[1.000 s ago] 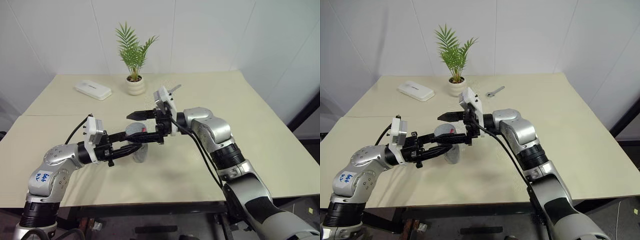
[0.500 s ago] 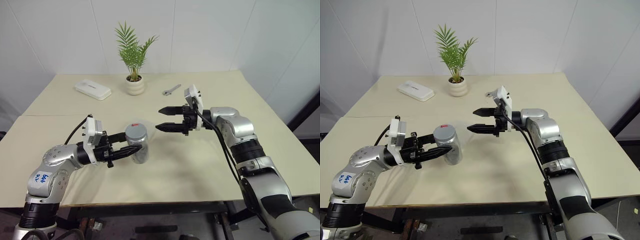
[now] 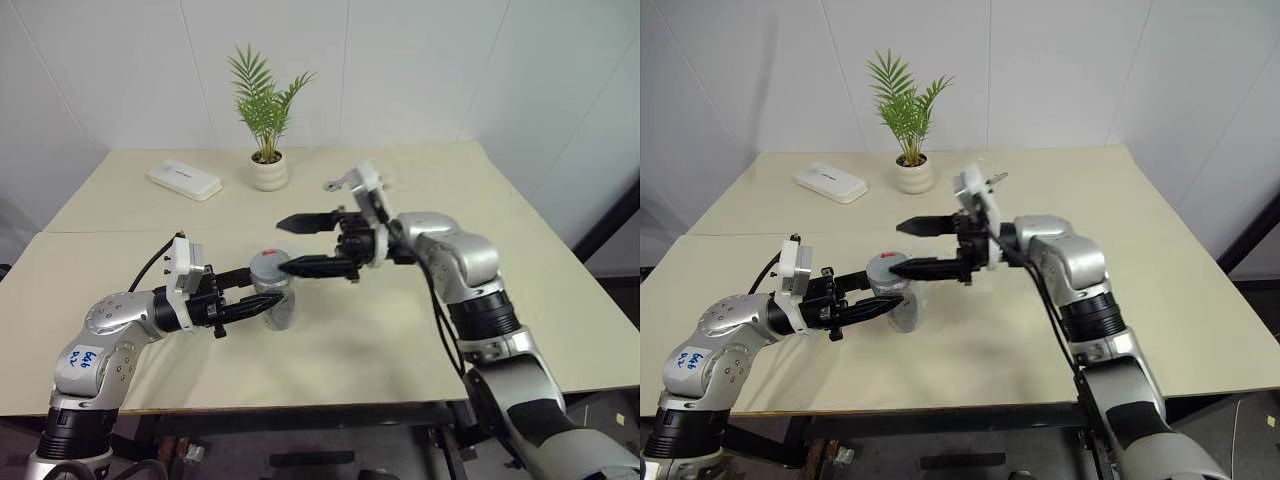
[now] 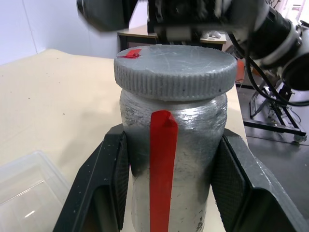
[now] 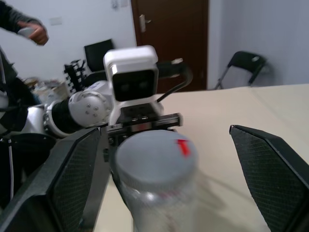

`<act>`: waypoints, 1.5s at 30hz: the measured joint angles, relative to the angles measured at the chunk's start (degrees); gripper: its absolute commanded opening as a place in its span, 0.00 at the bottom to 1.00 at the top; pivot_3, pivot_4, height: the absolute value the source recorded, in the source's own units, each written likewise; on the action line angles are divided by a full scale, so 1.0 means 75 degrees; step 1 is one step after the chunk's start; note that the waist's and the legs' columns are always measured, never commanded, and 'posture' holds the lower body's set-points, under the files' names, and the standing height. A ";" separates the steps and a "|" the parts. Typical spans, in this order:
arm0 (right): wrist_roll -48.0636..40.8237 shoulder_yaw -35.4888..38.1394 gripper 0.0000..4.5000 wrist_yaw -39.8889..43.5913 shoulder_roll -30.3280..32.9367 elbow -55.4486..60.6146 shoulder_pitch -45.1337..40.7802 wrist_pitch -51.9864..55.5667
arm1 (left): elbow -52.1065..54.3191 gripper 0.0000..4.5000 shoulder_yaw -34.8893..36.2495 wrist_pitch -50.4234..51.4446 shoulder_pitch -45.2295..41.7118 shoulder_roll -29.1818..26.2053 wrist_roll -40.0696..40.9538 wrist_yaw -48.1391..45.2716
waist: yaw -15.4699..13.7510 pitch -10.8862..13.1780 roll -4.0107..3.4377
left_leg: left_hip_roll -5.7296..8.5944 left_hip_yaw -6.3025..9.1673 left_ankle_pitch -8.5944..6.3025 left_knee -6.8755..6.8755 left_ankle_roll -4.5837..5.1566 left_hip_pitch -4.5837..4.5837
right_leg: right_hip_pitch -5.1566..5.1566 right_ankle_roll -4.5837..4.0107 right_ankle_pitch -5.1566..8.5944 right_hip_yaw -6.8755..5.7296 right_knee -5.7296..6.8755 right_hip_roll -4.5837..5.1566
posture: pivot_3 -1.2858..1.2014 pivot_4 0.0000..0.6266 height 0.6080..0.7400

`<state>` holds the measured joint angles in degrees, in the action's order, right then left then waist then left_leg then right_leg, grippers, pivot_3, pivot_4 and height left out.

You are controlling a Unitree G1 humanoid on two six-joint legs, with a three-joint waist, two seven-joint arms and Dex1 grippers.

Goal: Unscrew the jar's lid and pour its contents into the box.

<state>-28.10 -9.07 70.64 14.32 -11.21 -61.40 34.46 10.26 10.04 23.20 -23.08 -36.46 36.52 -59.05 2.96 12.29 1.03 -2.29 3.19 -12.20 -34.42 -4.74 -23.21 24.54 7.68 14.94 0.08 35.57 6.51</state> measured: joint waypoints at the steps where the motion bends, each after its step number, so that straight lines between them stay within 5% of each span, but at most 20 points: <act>1: 0.0087 -0.0063 1.00 -0.0115 -0.0086 -0.0010 -0.0014 -0.0033 | 0.0000 0.43 0.0000 0.0000 0.0000 0.0000 0.0000 0.0001 | -0.0002 0.0000 0.0000 | 0.0000 0.0000 0.0000 -0.0001 0.0000 0.0000 | 0.0000 0.0000 0.0000 0.0000 0.0000 0.0000 | 0.52 0.24 1.00; 16: 0.0569 -0.0323 1.00 -0.0322 -0.0412 -0.0583 -0.0300 -0.0434 | 0.0000 0.43 -0.0041 0.0012 -0.0005 0.0003 0.0000 0.0116 | 0.0000 0.0000 0.0000 | 0.0000 0.0000 -0.0001 0.0000 0.0002 -0.0001 | 0.0001 0.0000 -0.0001 0.0001 -0.0001 -0.0001 | 0.52 0.24 1.00; 45: -0.0132 0.0086 1.00 0.0604 0.0207 -0.0634 -0.0210 -0.0112 | 0.0040 0.43 0.0028 0.0012 0.0145 -0.0068 0.0016 0.0016 | 0.0010 0.0000 0.0001 | 0.0000 -0.0001 -0.0002 0.0000 0.0003 -0.0001 | 0.0001 0.0000 -0.0001 0.0003 -0.0002 -0.0002 | 0.52 0.24 1.00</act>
<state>-29.08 -8.43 75.17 15.87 -15.96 -62.97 33.62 10.56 10.25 23.29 -21.99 -36.98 36.64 -58.93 3.03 12.29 1.03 -2.29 3.18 -12.21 -34.42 -4.72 -23.22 24.55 7.68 14.93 0.10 35.56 6.50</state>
